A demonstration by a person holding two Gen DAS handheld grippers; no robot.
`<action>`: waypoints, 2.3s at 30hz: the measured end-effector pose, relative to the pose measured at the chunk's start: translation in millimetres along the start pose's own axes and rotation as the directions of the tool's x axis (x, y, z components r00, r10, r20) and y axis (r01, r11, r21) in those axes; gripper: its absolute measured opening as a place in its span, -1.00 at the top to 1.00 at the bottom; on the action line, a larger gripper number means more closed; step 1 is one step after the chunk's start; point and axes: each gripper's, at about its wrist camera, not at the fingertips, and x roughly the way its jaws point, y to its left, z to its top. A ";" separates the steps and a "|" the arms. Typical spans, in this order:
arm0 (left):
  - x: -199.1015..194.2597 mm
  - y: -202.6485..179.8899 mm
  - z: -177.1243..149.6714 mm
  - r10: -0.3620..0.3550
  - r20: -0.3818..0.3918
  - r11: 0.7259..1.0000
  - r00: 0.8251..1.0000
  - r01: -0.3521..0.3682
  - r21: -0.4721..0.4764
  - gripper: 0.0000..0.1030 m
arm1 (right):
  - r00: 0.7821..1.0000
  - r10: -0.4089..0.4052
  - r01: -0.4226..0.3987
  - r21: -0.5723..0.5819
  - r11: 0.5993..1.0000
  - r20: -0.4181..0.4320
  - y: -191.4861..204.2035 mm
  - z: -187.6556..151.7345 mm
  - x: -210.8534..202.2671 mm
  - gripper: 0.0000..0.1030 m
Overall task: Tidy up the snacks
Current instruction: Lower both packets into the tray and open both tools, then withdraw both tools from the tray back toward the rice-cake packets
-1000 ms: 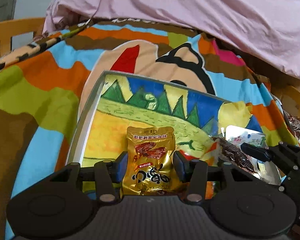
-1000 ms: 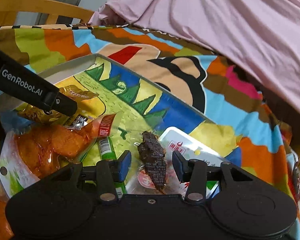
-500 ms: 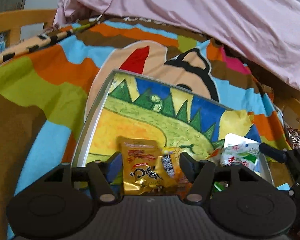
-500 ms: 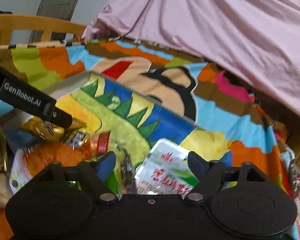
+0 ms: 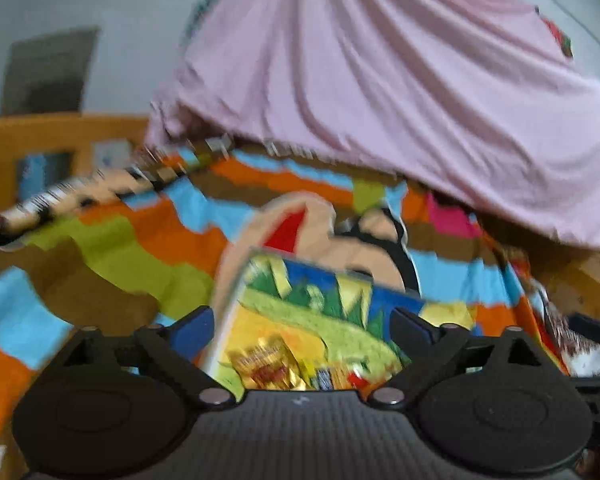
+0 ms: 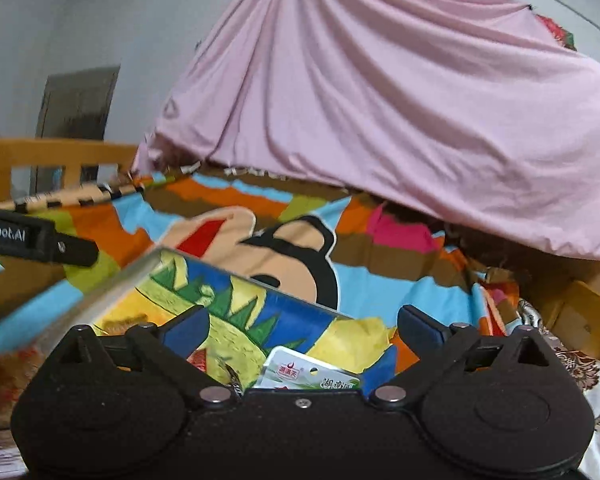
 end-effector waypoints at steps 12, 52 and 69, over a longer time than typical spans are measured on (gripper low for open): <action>-108.1 -0.5 -2.2 0.057 0.138 0.996 0.989 -0.066 0.063 -0.99 | 0.993 0.029 -0.031 0.015 0.999 0.116 5.9 10.3 -113.8 -0.98; -194.9 56.8 -28.2 0.054 -0.249 0.998 0.967 -0.042 0.054 -0.99 | 0.964 0.231 -0.232 0.009 0.973 -0.133 67.0 -36.5 -231.4 -0.99; -93.7 68.6 -56.3 -0.012 -0.607 0.992 0.795 0.088 0.095 -0.99 | 0.921 0.246 -0.258 0.001 0.966 -0.301 66.7 -42.8 -149.2 -0.99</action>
